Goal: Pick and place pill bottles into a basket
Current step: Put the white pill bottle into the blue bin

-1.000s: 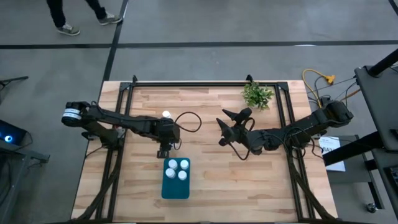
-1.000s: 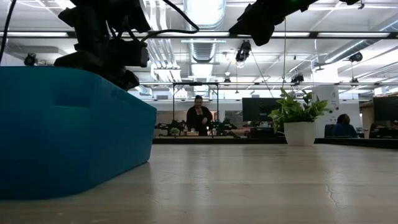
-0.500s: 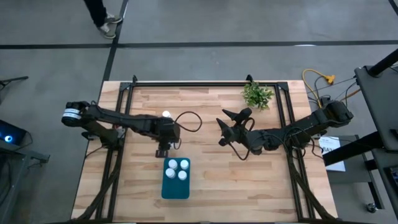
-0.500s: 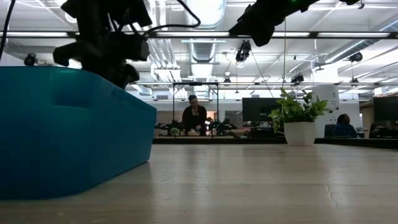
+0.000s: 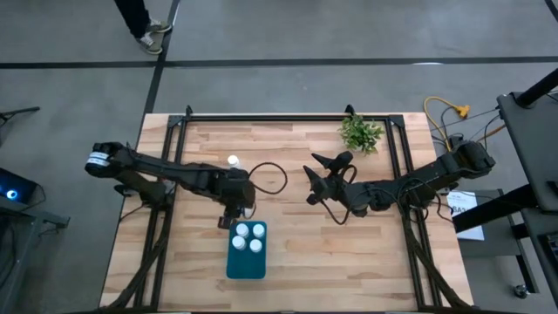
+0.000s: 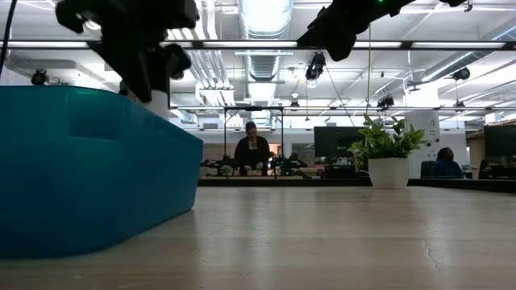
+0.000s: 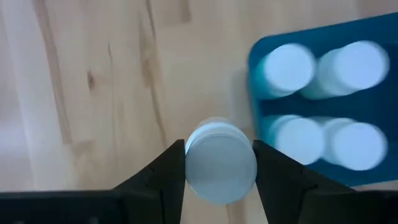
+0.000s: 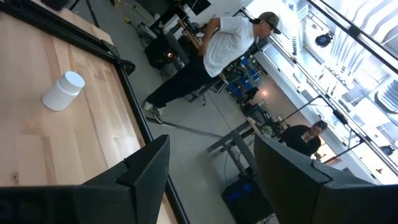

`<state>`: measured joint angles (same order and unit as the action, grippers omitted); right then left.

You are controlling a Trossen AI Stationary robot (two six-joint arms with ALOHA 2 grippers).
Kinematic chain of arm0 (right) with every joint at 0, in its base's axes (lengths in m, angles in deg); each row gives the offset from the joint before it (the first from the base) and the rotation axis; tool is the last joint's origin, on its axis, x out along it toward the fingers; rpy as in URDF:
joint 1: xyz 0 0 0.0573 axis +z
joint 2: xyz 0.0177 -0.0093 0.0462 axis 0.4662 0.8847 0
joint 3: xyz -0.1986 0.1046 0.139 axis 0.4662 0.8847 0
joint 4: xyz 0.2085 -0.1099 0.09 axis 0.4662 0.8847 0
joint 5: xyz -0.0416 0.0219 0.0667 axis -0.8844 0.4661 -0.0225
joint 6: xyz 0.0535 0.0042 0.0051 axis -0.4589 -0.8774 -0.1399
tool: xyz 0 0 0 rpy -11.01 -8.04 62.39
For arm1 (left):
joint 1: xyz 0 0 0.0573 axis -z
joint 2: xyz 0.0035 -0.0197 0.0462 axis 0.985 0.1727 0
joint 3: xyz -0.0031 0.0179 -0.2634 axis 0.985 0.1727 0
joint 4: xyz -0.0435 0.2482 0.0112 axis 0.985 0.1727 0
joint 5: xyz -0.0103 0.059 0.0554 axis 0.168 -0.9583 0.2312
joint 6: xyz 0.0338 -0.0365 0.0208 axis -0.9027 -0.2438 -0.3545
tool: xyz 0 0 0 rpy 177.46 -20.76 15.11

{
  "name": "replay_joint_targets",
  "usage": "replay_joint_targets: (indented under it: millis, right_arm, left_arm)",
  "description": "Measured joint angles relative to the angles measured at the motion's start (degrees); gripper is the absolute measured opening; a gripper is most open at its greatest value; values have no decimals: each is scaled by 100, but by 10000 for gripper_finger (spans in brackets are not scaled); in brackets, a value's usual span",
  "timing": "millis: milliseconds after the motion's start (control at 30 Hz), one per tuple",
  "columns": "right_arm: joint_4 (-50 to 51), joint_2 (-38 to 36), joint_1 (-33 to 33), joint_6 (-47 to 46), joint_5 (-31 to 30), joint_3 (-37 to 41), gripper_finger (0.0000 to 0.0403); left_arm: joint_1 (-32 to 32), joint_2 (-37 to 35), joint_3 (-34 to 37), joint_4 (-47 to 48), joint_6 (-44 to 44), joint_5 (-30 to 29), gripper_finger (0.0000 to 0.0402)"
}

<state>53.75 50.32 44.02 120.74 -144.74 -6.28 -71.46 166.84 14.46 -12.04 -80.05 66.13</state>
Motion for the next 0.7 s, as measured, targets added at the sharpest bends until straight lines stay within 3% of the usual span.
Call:
replay_joint_targets:
  millis: [700]
  right_arm:
    - [9,0,0,-47,-2,0,224]
  left_arm:
    - [1216,0,-457,82,548,-72,142]
